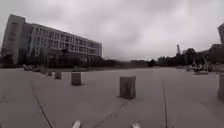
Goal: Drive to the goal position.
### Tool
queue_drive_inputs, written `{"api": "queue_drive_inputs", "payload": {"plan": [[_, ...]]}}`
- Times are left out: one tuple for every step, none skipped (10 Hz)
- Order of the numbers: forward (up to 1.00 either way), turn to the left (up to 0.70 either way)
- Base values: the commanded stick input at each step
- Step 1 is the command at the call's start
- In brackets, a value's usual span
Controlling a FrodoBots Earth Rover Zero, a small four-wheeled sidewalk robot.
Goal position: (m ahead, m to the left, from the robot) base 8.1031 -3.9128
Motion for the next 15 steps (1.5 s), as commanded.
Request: {"api": "queue_drive_inputs", "payload": {"plan": [[0.7, -0.33], [0.7, -0.3], [0.7, -0.12], [0.7, -0.03], [0.7, -0.13], [0.7, -0.34], [0.7, -0.35], [0.7, -0.34], [0.7, -0.34], [0.7, -0.35], [0.7, -0.34], [0.7, -0.34], [0.7, -0.34], [0.7, -0.34], [0.7, -0.34]]}}
